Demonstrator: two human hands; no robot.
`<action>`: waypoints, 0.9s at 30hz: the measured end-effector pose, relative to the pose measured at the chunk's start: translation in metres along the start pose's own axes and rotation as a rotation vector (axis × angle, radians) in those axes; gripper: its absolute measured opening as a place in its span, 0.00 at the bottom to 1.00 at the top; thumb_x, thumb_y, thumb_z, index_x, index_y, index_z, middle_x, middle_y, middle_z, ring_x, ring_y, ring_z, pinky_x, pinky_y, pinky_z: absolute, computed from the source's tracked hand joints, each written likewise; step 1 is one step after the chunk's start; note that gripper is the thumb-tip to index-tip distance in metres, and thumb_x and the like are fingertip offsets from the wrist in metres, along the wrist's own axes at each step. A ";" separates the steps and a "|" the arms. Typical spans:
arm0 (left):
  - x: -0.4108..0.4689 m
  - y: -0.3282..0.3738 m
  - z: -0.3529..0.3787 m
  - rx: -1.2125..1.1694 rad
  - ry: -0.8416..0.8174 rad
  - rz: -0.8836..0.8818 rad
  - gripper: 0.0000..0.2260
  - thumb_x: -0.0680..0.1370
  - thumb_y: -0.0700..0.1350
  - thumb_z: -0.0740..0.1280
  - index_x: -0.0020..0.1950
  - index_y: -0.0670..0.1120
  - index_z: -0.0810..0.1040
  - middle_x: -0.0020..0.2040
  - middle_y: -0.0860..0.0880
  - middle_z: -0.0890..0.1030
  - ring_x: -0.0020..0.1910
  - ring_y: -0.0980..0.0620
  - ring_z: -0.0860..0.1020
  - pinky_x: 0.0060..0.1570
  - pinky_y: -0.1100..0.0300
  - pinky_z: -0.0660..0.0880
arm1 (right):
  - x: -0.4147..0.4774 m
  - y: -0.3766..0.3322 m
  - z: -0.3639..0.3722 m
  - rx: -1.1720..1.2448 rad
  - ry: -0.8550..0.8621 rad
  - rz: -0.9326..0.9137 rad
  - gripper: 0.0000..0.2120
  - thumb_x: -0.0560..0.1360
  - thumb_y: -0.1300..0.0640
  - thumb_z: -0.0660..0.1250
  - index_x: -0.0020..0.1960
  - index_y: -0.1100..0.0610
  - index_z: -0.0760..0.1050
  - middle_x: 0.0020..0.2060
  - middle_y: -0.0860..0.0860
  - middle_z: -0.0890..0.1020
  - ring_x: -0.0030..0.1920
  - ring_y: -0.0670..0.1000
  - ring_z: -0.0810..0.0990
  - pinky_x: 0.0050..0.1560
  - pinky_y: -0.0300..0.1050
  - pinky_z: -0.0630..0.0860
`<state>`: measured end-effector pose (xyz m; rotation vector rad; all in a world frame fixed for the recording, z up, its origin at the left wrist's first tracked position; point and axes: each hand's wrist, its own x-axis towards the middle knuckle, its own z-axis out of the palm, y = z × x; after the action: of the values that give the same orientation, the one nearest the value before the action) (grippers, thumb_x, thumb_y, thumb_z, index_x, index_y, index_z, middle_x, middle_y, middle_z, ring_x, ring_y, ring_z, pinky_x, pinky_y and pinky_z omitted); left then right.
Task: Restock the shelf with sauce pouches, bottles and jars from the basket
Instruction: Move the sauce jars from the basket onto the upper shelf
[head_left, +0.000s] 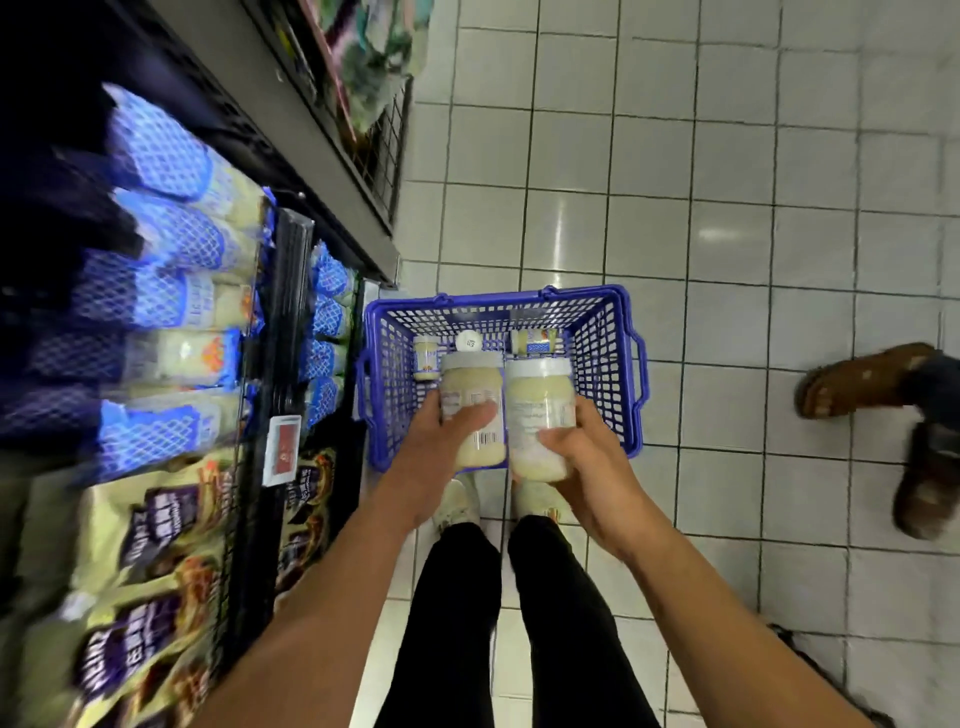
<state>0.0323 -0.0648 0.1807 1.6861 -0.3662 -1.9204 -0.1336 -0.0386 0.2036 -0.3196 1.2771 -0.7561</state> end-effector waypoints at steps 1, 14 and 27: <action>-0.011 0.007 0.001 -0.016 -0.005 -0.001 0.20 0.77 0.35 0.66 0.70 0.36 0.70 0.65 0.31 0.76 0.63 0.30 0.75 0.62 0.36 0.73 | -0.010 -0.010 0.003 -0.027 -0.006 -0.018 0.25 0.67 0.60 0.68 0.64 0.57 0.72 0.55 0.56 0.84 0.55 0.56 0.83 0.56 0.56 0.79; -0.143 0.091 0.011 -0.249 0.014 0.201 0.22 0.66 0.44 0.72 0.60 0.46 0.77 0.48 0.47 0.87 0.44 0.48 0.85 0.37 0.54 0.81 | -0.101 -0.130 0.057 -0.234 -0.228 -0.150 0.23 0.65 0.67 0.77 0.58 0.58 0.75 0.43 0.55 0.87 0.42 0.55 0.86 0.42 0.47 0.83; -0.278 0.080 0.016 -0.687 0.312 0.555 0.10 0.68 0.44 0.73 0.48 0.50 0.87 0.50 0.45 0.87 0.45 0.49 0.85 0.38 0.56 0.81 | -0.162 -0.174 0.121 -0.533 -0.658 -0.153 0.25 0.62 0.53 0.72 0.58 0.57 0.75 0.48 0.57 0.84 0.47 0.57 0.83 0.44 0.56 0.80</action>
<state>0.0517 0.0254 0.4559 1.2187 -0.0256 -1.1623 -0.0930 -0.0795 0.4637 -1.0186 0.8053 -0.3663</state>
